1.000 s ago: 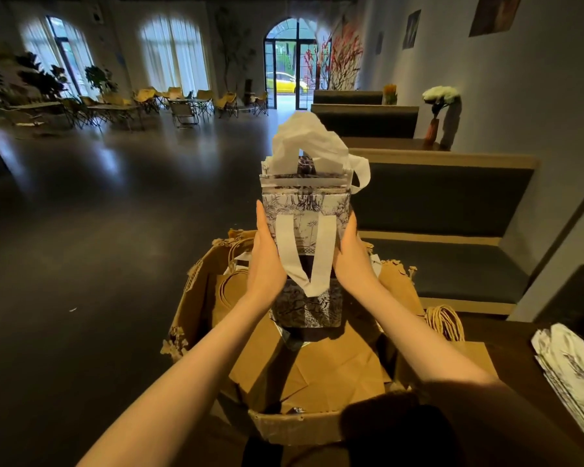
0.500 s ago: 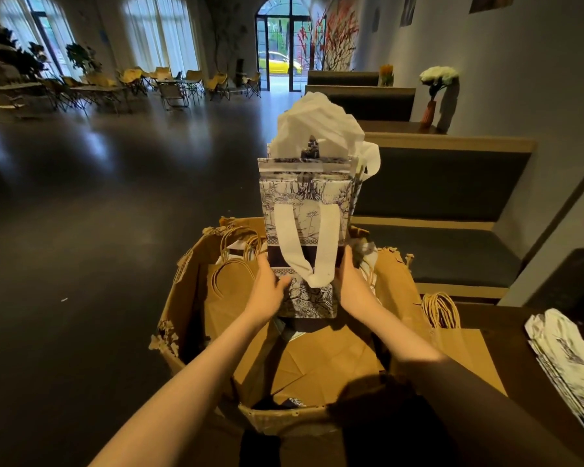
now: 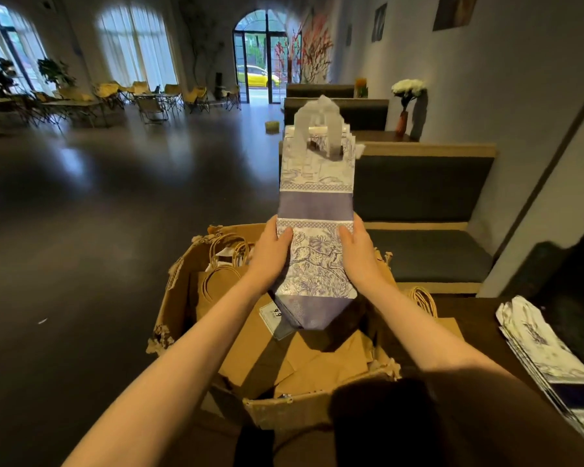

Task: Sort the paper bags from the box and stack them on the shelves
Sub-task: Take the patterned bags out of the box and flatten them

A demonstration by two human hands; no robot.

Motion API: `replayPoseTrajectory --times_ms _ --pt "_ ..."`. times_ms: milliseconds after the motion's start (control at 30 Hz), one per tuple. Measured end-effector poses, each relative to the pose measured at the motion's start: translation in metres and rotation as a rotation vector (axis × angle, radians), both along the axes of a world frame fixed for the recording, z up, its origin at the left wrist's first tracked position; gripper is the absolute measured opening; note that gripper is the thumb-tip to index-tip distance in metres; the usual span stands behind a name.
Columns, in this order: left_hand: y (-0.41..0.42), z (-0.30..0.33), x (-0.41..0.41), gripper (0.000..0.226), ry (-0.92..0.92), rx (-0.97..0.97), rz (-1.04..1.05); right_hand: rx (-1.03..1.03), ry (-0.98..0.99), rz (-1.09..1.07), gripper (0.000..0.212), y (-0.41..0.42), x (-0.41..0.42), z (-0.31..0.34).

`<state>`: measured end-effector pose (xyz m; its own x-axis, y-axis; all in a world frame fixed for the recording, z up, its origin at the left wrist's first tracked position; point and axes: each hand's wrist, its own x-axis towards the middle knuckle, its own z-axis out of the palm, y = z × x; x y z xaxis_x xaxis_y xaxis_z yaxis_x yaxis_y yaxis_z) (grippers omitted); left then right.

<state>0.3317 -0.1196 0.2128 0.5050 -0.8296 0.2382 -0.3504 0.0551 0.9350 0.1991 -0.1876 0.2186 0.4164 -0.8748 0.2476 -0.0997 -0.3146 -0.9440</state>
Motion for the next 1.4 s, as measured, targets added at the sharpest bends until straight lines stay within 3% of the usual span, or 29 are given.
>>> replayPoseTrajectory --times_ms 167,367,567,667,733,967,1167,1400 --pt "0.008 0.01 -0.034 0.036 0.1 0.001 -0.091 -0.028 -0.01 -0.056 0.038 0.006 -0.029 0.006" --pt "-0.003 0.011 -0.08 0.035 0.134 0.007 -0.033 0.01 -0.029 -0.061 0.034 -0.003 -0.077 0.018" --pt "-0.032 0.016 -0.154 0.003 0.235 0.0 -0.042 0.032 -0.059 -0.07 0.032 -0.036 -0.147 0.011" --pt "-0.055 0.015 -0.203 0.032 0.241 0.003 -0.005 0.03 -0.074 -0.06 0.03 -0.062 -0.194 0.007" --pt "-0.067 0.012 -0.22 0.04 0.224 0.001 0.004 0.019 -0.068 -0.054 0.031 -0.076 -0.212 0.005" --pt "-0.13 -0.008 -0.356 0.04 0.284 0.001 0.013 0.023 -0.057 0.002 0.033 -0.142 -0.352 -0.014" --pt "-0.158 -0.021 -0.45 0.034 0.243 0.035 0.038 -0.097 0.092 0.006 0.038 -0.175 -0.456 -0.029" --pt "-0.161 -0.043 -0.498 0.035 0.178 0.1 0.038 0.046 0.148 0.126 0.046 -0.188 -0.513 -0.052"
